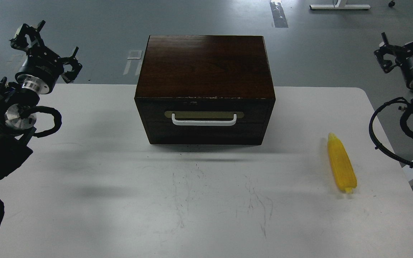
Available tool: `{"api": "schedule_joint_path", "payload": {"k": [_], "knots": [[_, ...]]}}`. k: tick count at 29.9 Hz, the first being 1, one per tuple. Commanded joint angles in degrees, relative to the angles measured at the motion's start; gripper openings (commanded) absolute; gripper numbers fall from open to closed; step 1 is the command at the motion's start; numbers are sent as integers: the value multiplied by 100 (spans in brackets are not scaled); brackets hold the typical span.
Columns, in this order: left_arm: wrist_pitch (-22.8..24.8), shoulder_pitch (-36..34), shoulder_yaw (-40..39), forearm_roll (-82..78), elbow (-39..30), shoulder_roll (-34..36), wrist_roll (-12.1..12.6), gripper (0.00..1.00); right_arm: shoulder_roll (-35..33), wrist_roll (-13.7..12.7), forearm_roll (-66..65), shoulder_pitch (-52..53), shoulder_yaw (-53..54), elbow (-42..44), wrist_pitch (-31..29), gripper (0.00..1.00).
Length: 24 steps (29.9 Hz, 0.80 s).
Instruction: Put corn in drawer with both arms
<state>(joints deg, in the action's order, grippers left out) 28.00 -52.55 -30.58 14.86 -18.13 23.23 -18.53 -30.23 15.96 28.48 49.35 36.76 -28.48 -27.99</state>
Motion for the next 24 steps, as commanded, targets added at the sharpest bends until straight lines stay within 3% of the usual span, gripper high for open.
{"api": "schedule_joint_path", "payload": {"k": [1,17,24], "knots": [[0,-10,9,-9,3,6,7,98,-18,4,-1,-5,-2,9,-1,100],[0,-115,0,-71,-6,296,16,98,-35,-31,-1,-22,-11,18,-1,100],[0,-1046,52,-1308,-15,656,-19,97,-97,-22,-1,-31,-20,62,-1,100]]}}
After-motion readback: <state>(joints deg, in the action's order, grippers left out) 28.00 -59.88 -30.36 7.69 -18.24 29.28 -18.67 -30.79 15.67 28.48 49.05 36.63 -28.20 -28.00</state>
